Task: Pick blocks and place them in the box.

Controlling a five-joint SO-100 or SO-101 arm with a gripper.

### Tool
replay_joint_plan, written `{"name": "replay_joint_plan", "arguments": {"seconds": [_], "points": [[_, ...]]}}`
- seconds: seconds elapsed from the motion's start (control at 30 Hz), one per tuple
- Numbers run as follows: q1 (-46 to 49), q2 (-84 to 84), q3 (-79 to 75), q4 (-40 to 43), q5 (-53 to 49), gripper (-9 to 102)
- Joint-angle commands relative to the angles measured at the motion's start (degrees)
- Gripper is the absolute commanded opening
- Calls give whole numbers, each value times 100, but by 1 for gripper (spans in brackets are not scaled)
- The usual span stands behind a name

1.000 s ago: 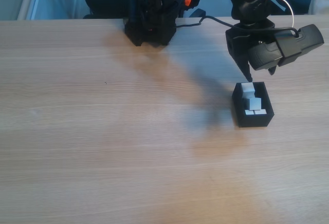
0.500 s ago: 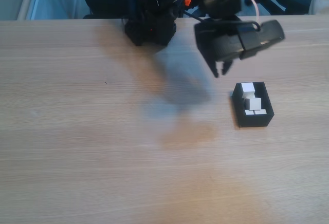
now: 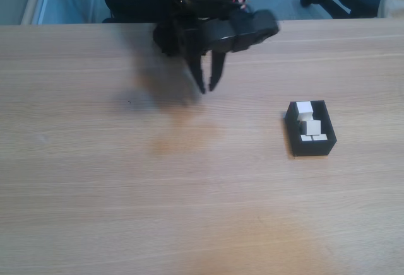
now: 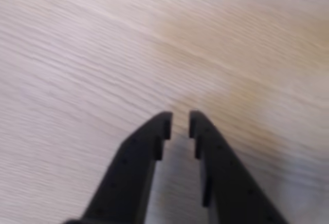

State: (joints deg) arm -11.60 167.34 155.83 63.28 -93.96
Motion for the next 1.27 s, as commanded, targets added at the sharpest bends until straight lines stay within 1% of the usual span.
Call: {"name": "replay_joint_plan", "arguments": {"seconds": [0.0,0.1,0.2,0.27,0.33,0.37,0.5,0.63,0.9,1.23], "points": [[475,721,396,396,-97,0],[861,1784,1187,747,-105,0],[1002,2540,1837,1046,193,0],[940,2777,2259,976,404,0],[853,2795,2672,668,563,0],[835,2804,2804,642,571,0],[554,2804,2813,1257,932,0],[545,2804,2813,1819,1107,0],[554,2804,2813,1793,1266,0],[571,2804,2813,1793,1204,0]]}}
